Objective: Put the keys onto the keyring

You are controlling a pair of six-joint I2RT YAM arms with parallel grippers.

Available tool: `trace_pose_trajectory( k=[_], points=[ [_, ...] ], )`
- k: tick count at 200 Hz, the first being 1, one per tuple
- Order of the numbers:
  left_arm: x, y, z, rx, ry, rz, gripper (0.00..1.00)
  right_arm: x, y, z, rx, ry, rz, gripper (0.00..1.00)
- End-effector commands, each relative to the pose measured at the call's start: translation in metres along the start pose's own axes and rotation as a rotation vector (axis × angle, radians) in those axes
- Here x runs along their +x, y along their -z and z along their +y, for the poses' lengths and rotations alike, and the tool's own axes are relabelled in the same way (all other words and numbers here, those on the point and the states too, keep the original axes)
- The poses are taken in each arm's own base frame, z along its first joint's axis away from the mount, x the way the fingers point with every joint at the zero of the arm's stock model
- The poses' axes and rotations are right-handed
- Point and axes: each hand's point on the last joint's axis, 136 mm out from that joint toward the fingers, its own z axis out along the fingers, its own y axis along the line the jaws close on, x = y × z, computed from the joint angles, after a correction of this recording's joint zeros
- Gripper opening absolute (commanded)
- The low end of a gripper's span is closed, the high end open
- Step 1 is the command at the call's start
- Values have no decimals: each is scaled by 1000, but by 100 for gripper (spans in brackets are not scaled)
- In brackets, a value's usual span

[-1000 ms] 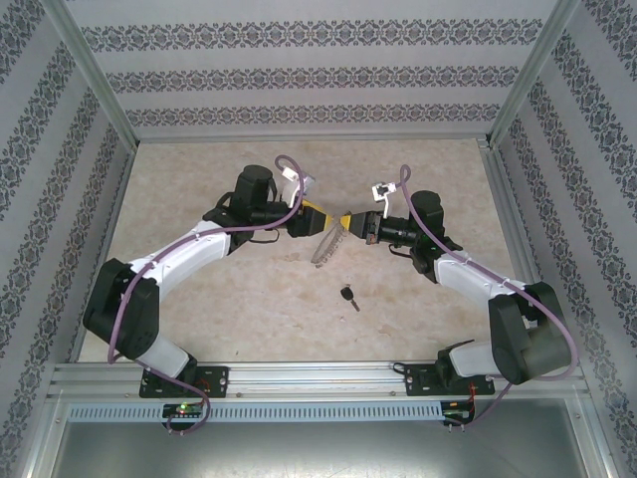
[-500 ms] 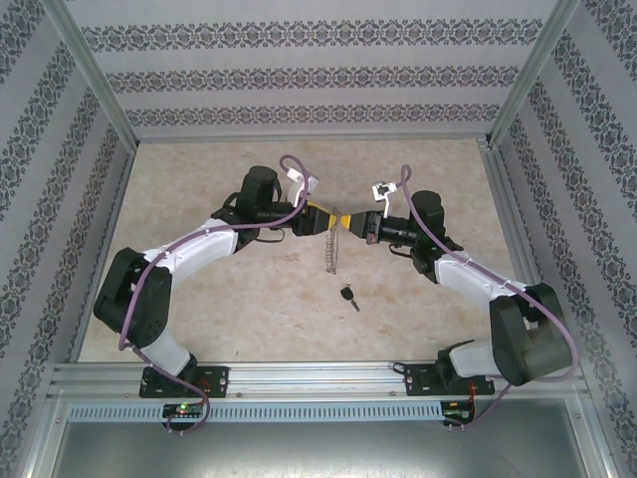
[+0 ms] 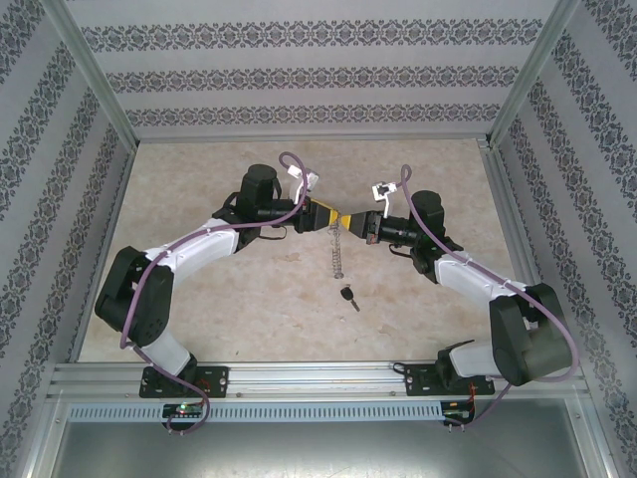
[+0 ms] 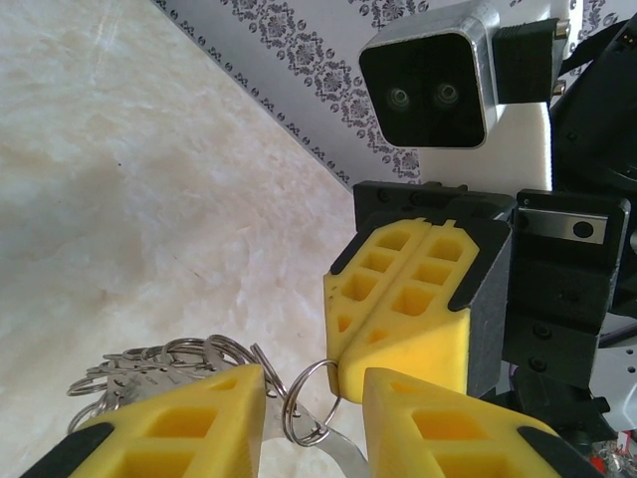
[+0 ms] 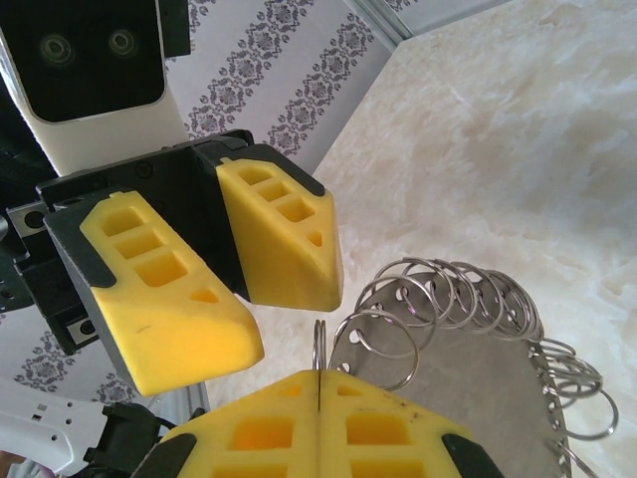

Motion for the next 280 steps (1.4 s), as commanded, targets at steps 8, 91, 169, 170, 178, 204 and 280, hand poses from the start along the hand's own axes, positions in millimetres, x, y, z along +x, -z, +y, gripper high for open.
trace_pose_trajectory(
  k=[8,91,169,170,178,204,280],
  points=[
    [5,-3,4,24,4,-3,33,-15,0,17,-42,63,-34,0],
    [8,-6,1,42,7,-2,25,-15,-1,15,-38,59,-34,0],
    [-1,-9,-7,71,-8,-22,0,-17,-1,17,-39,59,-36,0],
    [-1,-9,-7,71,-8,-21,0,-17,-1,17,-40,59,-36,0],
    [-2,-9,-7,73,-10,-22,0,-18,-1,17,-41,60,-37,0],
    [-2,-11,-10,86,-7,-14,0,-21,-2,19,-43,63,-41,0],
    [1,-17,-14,103,-6,2,6,-20,-3,17,-40,58,-38,0]
  ],
)
